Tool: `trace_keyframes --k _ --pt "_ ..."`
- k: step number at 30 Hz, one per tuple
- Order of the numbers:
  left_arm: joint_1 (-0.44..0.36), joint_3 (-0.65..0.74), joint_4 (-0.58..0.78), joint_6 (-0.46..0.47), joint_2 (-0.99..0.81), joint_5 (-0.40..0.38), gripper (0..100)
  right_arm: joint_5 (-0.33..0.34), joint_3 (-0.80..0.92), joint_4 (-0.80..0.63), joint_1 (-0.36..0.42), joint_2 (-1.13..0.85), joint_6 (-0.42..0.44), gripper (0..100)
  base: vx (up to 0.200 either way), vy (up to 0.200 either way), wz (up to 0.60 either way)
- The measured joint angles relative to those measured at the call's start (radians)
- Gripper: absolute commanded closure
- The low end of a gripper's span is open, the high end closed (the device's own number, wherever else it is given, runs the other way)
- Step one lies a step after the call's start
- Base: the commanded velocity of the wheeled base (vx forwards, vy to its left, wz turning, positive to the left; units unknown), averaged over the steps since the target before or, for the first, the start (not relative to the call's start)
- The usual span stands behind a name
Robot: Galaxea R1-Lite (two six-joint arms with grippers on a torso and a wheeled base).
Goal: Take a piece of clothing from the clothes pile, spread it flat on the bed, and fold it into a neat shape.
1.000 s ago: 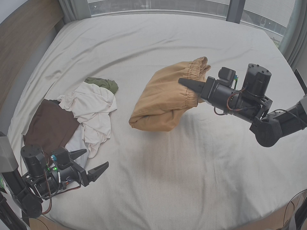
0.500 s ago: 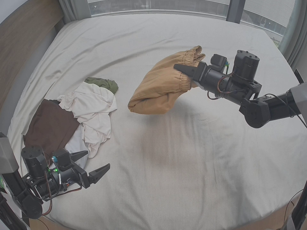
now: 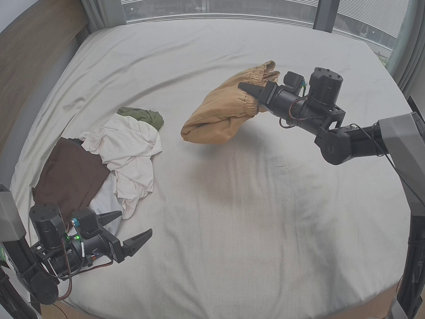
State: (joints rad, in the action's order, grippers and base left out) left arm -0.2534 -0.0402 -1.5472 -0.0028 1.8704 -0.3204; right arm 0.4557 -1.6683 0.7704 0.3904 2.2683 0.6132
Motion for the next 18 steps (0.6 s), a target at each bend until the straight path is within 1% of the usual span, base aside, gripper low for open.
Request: trace_keyframes --k 6,10,18 --pt "0.0 0.003 0.0 -0.001 -0.001 0.0 0 -0.003 -0.069 0.006 -0.038 0.119 -0.007 100 0.0 0.0 0.0" --pt "-0.001 0.006 0.0 -0.001 -0.003 0.0 0 -0.006 -0.081 0.029 -0.071 0.19 -0.027 100 0.0 0.0 0.0" --pt "-0.001 0.008 0.0 -0.001 -0.011 0.0 0 -0.01 0.044 0.101 -0.087 0.233 -0.039 100 0.0 0.0 0.0"
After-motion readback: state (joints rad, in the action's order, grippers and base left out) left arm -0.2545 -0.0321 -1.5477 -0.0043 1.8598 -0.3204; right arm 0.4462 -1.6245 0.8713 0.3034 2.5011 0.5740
